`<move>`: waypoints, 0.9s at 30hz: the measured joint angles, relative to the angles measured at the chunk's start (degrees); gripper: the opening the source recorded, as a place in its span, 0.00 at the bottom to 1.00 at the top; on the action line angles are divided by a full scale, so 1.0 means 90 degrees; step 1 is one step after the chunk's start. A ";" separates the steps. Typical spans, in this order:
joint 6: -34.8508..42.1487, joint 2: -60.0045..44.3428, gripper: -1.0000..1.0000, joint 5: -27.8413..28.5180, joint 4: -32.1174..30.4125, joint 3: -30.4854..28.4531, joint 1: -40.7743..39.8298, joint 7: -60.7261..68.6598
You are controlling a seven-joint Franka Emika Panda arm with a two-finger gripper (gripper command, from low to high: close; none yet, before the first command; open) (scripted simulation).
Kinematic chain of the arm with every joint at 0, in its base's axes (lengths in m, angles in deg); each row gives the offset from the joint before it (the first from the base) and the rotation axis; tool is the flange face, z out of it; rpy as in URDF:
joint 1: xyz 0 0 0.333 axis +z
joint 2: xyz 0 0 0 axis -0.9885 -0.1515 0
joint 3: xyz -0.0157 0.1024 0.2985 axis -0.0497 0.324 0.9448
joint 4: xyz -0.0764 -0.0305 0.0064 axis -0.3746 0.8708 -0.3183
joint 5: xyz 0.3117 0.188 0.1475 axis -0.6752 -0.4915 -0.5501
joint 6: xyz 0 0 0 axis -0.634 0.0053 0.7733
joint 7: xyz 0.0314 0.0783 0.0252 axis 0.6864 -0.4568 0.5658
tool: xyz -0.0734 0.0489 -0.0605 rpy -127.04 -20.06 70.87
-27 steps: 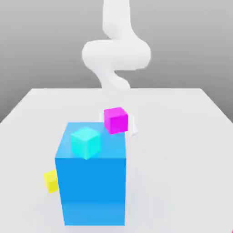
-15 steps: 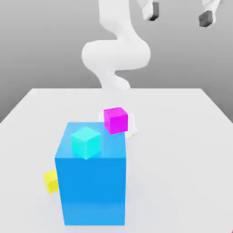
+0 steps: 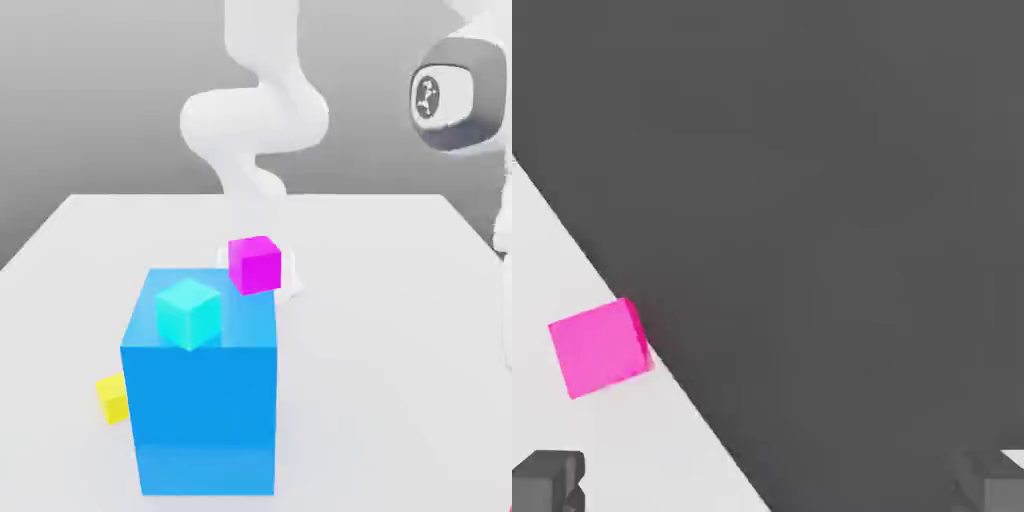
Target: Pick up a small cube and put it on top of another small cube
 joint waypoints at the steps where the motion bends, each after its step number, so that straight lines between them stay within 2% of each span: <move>1: -0.0036 -0.0234 0.50 0.0060 0.0055 0.0041 0.0050 0.0094; 6: -0.0208 -0.1409 0.50 0.0401 0.0331 0.0207 0.0330 0.0534; 10: -0.0775 -0.2332 0.50 0.0608 0.0555 0.0094 0.0488 0.0516; 11: -0.0872 -0.2466 0.00 0.0633 0.0588 0.0069 0.0510 0.0503; 18: -0.0850 -0.2451 0.00 0.0617 0.0585 0.0071 0.0511 0.0518; 22: -0.0273 -0.1669 0.00 0.0430 0.0385 0.0174 0.0397 0.0593; 27: 0.0418 -0.0496 0.00 -0.0001 -0.0053 -0.0237 -0.0017 -0.0054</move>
